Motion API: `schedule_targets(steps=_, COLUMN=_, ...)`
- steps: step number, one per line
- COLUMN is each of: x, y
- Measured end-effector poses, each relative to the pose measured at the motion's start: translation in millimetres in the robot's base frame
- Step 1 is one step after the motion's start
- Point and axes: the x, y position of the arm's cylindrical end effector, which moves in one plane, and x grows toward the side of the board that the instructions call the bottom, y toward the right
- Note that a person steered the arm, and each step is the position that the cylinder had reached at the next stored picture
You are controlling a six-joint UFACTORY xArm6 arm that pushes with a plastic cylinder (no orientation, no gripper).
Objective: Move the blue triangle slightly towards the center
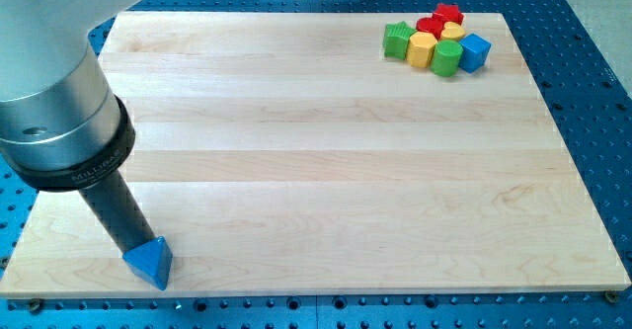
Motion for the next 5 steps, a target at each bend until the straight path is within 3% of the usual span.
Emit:
schedule_targets(steps=1, x=16, y=-50)
schedule_targets(steps=2, x=35, y=-46)
schedule_targets(steps=3, x=36, y=-16)
schedule_targets(steps=5, x=32, y=106)
